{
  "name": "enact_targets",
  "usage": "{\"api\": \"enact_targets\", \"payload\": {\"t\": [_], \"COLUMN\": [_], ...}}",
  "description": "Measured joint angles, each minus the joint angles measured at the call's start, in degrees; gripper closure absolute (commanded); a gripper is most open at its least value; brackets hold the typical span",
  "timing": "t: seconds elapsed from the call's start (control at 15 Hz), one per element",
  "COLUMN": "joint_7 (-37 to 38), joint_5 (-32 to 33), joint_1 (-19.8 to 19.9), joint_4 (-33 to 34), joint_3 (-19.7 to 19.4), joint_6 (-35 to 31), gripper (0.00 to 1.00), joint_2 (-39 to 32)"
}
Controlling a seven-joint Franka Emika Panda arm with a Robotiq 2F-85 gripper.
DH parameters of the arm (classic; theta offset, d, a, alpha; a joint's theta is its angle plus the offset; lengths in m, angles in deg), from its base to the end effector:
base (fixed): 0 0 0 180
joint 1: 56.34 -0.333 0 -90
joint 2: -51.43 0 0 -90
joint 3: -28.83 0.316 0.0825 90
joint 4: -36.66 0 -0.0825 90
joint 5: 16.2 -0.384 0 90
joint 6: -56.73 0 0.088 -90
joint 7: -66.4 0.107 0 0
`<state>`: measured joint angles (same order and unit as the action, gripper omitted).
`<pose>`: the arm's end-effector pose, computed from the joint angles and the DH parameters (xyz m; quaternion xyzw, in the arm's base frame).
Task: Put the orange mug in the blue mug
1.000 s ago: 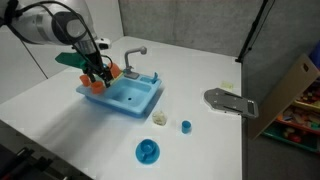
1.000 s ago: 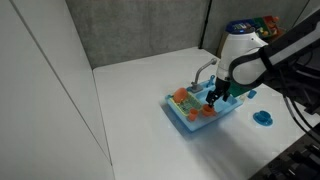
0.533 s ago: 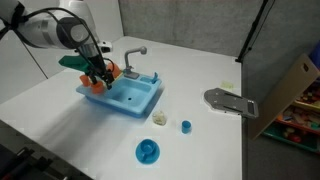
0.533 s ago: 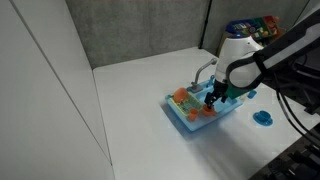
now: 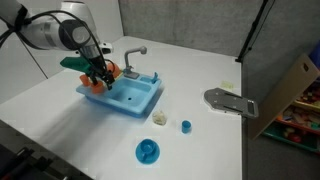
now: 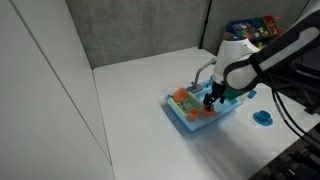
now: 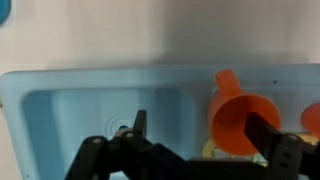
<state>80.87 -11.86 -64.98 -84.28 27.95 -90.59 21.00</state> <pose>0.5624 0.0777 0.1532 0.9988 -0.0250 -0.0302 0.0296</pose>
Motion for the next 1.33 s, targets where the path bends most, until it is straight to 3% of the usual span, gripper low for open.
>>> {"api": "enact_targets", "payload": {"t": [0.07, 0.27, 0.73, 0.93, 1.33], "joint_7": [0.00, 0.00, 0.12, 0.53, 2.00], "joint_5": [0.00, 0.00, 0.00, 0.00, 0.00], "joint_1": [-0.19, -0.78, -2.35, -2.90, -3.28], "joint_4": [0.19, 0.88, 1.74, 1.80, 1.73], "joint_3": [-0.13, -0.54, -1.75, -2.11, -2.55], "joint_6": [0.00, 0.00, 0.00, 0.04, 1.38], "gripper": [0.00, 0.34, 0.90, 0.99, 0.96], "joint_2": [-0.24, -1.05, -2.11, -2.23, -0.61]}}
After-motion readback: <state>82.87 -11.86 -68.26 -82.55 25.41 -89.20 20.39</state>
